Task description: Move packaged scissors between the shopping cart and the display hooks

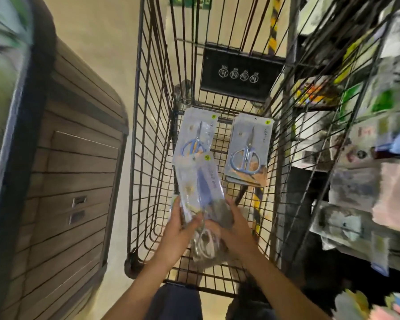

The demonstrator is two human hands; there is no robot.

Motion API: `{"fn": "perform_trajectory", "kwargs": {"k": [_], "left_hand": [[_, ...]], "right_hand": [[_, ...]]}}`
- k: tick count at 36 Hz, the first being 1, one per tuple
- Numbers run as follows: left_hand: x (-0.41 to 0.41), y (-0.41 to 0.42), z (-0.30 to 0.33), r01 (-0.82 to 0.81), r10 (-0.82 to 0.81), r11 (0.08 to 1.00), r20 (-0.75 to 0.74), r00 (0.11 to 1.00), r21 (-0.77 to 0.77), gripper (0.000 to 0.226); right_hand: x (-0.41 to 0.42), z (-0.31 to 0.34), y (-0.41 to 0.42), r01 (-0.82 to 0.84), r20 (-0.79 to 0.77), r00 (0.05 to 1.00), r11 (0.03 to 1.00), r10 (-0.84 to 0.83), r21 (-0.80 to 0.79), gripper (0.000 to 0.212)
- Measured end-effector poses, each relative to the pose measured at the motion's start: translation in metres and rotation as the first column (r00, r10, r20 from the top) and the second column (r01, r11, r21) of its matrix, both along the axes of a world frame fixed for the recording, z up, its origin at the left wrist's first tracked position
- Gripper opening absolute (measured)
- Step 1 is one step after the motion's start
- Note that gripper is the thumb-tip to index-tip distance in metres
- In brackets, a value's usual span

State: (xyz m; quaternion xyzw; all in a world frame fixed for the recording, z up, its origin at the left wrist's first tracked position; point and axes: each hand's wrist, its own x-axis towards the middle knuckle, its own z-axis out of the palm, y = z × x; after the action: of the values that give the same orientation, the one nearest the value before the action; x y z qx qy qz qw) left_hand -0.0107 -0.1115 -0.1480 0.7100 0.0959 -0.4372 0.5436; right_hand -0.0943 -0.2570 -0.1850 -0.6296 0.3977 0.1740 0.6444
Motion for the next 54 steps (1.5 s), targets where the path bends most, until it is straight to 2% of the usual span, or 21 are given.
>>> {"fn": "perform_trajectory", "kwargs": {"k": [3, 6, 9, 12, 16, 19, 23, 29, 32, 38, 43, 47, 50, 53, 54], "left_hand": [[0.003, -0.002, -0.004, -0.134, 0.134, 0.991, -0.002, 0.991, -0.010, 0.064], [0.009, 0.004, -0.007, -0.133, 0.132, 0.991, 0.032, 0.991, 0.028, 0.079], [0.015, 0.014, -0.009, -0.117, 0.116, 0.992, 0.034, 0.993, 0.054, 0.097], [0.019, 0.024, -0.011, -0.130, 0.126, 0.989, 0.050, 0.991, 0.071, 0.097], [0.025, 0.036, -0.014, -0.121, 0.114, 0.988, 0.068, 0.991, 0.098, 0.095], [0.027, 0.038, -0.018, -0.136, 0.128, 0.984, 0.074, 0.989, 0.112, 0.093], [0.027, 0.042, -0.030, -0.106, 0.094, 0.987, 0.101, 0.990, 0.119, 0.094], [0.022, 0.041, -0.044, -0.073, 0.058, 0.990, 0.124, 0.991, 0.121, 0.091], [0.018, 0.040, -0.047, -0.067, 0.050, 0.989, 0.130, 0.990, 0.130, 0.090], [0.015, 0.037, -0.041, -0.097, 0.073, 0.979, 0.141, 0.987, 0.177, 0.091], [0.018, 0.030, -0.030, -0.112, 0.084, 0.981, 0.174, 0.981, 0.160, 0.091], [0.022, 0.028, -0.021, -0.119, 0.097, 0.983, 0.153, 0.983, 0.142, 0.091], [0.024, 0.023, -0.005, -0.130, 0.108, 0.985, 0.174, 0.979, 0.117, 0.089], [0.031, 0.019, 0.018, -0.105, 0.079, 0.988, 0.219, 0.973, 0.109, 0.089], [0.035, 0.019, 0.027, -0.100, 0.073, 0.989, 0.229, 0.971, 0.109, 0.089]], "right_hand": [[-0.005, -0.001, 0.008, 0.017, 0.012, 1.000, 0.996, -0.018, 0.085, 0.075], [-0.012, -0.003, 0.011, -0.003, 0.028, 1.000, 0.993, -0.001, 0.121, 0.073], [-0.019, -0.009, 0.007, -0.078, -0.005, 0.997, 0.992, 0.078, 0.097, 0.063], [-0.025, -0.017, 0.001, -0.170, -0.058, 0.983, 0.984, 0.173, 0.043, 0.047], [-0.029, -0.042, -0.007, -0.189, -0.135, 0.975, 0.979, 0.177, -0.080, 0.056], [-0.031, -0.071, -0.008, -0.261, -0.121, 0.964, 0.922, 0.236, -0.285, 0.055], [-0.039, -0.122, -0.005, -0.357, -0.162, 0.934, 0.789, 0.319, -0.501, 0.070], [-0.036, -0.139, -0.008, -0.383, -0.136, 0.910, 0.671, 0.392, -0.635, 0.081], [-0.040, -0.146, -0.009, -0.431, -0.182, 0.881, 0.583, 0.436, -0.689, 0.088], [-0.031, -0.138, -0.015, -0.635, -0.346, 0.751, 0.473, 0.563, -0.610, 0.095], [-0.022, -0.121, -0.021, -0.700, -0.356, 0.709, 0.548, 0.609, -0.458, 0.081], [-0.015, -0.106, -0.021, -0.785, -0.356, 0.617, 0.513, 0.702, -0.348, 0.066], [-0.014, -0.092, -0.021, -0.770, -0.338, 0.633, 0.524, 0.696, -0.363, 0.070], [-0.004, -0.060, -0.026, -0.735, -0.331, 0.672, 0.540, 0.662, -0.410, 0.055], [-0.001, -0.045, -0.028, -0.700, -0.318, 0.710, 0.581, 0.628, -0.415, 0.049]]}}
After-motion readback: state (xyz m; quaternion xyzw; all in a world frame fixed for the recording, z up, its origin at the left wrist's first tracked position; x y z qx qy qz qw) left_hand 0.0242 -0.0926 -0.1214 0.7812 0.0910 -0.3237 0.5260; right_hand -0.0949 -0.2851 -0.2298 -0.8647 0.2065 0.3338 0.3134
